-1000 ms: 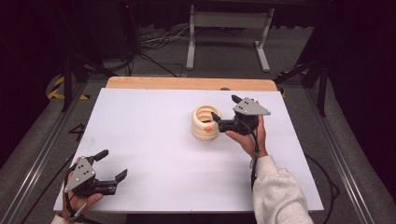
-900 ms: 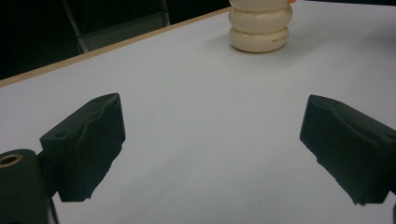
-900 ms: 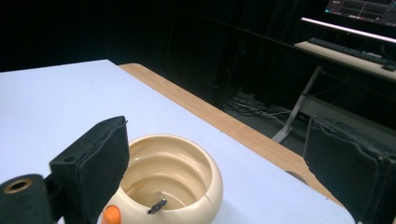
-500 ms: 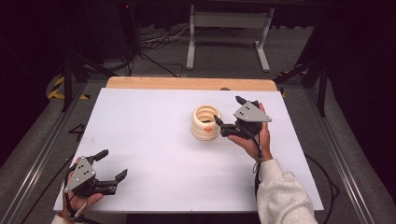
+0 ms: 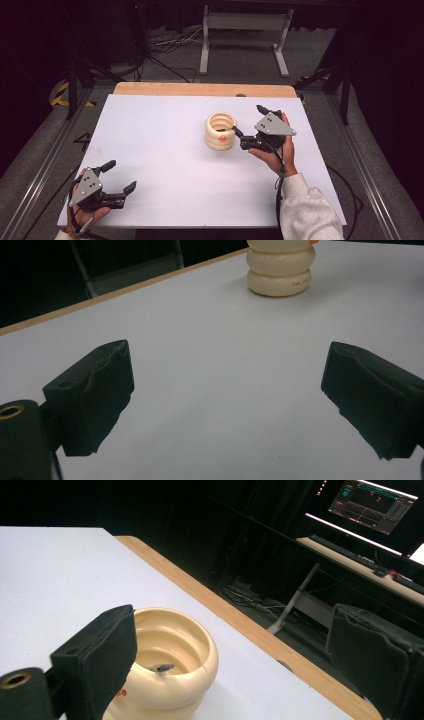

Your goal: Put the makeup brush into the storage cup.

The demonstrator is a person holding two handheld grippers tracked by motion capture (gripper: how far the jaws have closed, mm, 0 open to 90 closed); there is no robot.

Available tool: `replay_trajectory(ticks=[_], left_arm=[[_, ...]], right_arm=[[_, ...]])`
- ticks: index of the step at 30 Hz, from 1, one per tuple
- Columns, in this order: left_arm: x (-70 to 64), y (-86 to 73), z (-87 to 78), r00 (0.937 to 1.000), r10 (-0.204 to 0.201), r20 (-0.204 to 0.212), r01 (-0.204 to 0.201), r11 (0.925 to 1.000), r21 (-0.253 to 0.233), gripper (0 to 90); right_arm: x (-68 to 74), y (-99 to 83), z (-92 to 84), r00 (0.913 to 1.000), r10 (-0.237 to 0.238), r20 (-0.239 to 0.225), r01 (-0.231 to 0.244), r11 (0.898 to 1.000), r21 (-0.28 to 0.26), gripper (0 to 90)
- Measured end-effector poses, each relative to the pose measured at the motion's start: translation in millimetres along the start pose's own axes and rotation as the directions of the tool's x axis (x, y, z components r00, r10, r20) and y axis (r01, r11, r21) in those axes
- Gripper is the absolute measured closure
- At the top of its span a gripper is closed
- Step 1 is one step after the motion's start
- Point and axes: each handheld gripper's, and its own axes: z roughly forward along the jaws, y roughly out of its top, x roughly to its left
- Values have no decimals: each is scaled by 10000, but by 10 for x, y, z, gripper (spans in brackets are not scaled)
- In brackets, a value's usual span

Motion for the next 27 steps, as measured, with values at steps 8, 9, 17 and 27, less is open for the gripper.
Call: replay_trajectory(ticks=[8,9,17,27], left_arm=[[-9,1,4,10000,2,-3,-2,10000,61,76],[-10,1,5,10000,1,13,-1,10000,40,76],[-13,2,10,10000,68,42,-69,9999,102,76],[-38,9,26,9999,147,41,-147,9998,111,76]], right_arm=[[-21,-47,-87,9997,-225,90,224,9996,144,72],[-26,-57,-101,9997,-211,118,210,9997,134,72],[-61,-118,-230,9993,-303,218,297,9993,234,72],[-93,-207,-376,9986,-367,377,357,9990,252,74]])
